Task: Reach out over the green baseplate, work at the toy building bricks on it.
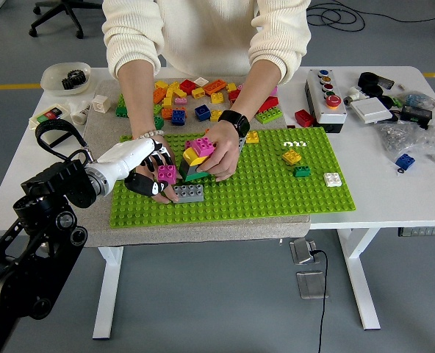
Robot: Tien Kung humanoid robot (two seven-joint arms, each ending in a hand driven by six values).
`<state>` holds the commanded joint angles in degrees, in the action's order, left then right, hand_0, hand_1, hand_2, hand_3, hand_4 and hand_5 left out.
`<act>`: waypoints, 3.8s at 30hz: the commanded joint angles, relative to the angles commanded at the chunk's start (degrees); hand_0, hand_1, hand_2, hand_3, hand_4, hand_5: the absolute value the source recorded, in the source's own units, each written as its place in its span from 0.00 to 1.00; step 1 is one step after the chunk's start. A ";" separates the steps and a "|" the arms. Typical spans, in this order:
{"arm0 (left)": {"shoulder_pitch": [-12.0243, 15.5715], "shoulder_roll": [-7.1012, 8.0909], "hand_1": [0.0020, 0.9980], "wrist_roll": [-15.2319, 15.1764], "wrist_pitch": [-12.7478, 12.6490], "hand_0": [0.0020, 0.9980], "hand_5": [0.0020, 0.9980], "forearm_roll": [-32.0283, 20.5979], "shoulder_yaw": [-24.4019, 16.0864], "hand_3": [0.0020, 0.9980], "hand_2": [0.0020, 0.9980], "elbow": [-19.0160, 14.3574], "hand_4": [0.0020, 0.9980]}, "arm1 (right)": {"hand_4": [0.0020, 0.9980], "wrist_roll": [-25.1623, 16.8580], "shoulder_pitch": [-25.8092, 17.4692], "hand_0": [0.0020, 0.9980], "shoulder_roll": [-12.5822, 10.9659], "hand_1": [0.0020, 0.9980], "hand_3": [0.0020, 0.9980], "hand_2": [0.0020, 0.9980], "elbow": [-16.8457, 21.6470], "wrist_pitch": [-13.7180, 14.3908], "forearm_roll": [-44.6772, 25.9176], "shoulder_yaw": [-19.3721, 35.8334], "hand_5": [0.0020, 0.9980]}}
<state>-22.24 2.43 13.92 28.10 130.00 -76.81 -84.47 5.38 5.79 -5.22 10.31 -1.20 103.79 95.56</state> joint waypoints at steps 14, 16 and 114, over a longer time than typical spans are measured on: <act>0.01 -0.01 0.55 -0.09 0.01 0.59 0.07 0.00 -0.06 0.54 0.53 0.13 0.61 | 0.86 0.00 0.01 0.74 -0.02 0.65 0.65 0.69 0.00 -0.07 0.17 0.04 0.54; 0.07 -0.01 0.55 -0.12 0.01 0.59 0.07 0.00 -0.05 0.54 0.53 0.15 0.61 | 0.86 0.00 -0.02 0.74 -0.03 0.65 0.65 0.69 0.00 -0.09 0.24 -0.01 0.54; 0.11 0.30 0.55 -0.41 0.47 0.60 0.08 0.00 -1.74 0.54 0.53 -0.36 0.62 | 0.86 -0.07 0.15 0.74 0.14 0.65 0.65 0.69 0.00 -0.30 -0.03 -0.30 0.54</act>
<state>-22.13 2.73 13.51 28.57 130.00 -78.55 -84.83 5.31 5.94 -5.08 10.31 -1.51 103.75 95.26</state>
